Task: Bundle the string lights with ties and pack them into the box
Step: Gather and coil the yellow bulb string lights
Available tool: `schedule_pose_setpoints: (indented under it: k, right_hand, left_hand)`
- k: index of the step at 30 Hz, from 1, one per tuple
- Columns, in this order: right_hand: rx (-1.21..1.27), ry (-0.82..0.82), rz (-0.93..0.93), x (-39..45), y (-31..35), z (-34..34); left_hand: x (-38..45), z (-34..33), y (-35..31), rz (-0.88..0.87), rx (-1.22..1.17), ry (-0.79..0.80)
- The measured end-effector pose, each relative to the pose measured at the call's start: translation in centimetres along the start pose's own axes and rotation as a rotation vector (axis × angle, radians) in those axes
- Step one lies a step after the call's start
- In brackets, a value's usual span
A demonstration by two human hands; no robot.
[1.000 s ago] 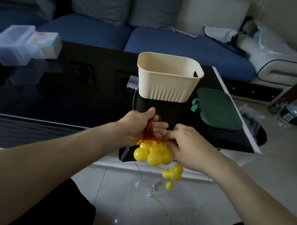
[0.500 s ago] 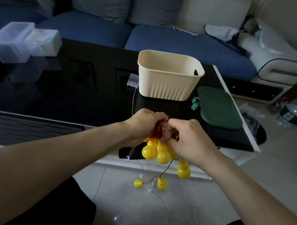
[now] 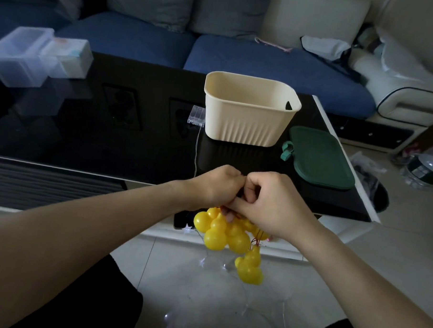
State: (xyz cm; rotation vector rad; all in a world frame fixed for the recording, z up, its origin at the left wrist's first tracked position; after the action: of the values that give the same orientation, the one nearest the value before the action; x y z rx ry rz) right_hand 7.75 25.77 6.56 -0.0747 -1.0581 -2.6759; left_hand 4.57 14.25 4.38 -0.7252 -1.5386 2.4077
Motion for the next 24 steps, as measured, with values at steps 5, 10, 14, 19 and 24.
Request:
schedule_pose_setpoints:
  k: [5, 10, 14, 19, 24]
  right_hand:
    - [-0.033, 0.195, -0.089, 0.5, -1.4, 0.3]
    - [0.040, 0.388, -0.084, 0.5, -3.3, 1.1]
    - [0.173, 0.296, -0.054, 0.6, -3.6, 1.6]
    - [0.262, 0.177, -0.004, 0.9, -3.8, 1.1]
    - [0.302, 0.190, -0.020, 1.0, -4.0, 1.0]
  left_hand:
    - [0.4, 1.0, 0.7, 0.012, 0.098, -0.024]
    - [0.6, 1.8, 1.1, 0.032, 0.119, -0.014]
    - [0.4, 1.5, 1.1, 0.045, 0.087, 0.077]
    - [0.0, 0.5, 1.2, 0.048, -0.033, 0.227]
    - [-0.3, 0.2, 1.0, 0.014, -0.156, 0.332]
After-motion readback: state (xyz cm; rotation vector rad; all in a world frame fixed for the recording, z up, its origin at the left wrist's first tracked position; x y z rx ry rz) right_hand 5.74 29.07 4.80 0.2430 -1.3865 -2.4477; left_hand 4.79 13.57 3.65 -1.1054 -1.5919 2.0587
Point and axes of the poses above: each hand's wrist, its own x-axis towards the middle knuckle, its own z-axis out of the back of the hand, y = z × x, the point moved 4 cm from there along x, towards the middle knuckle, and after that the axes turned 2 degrees about -y, right-handed, at the moved point
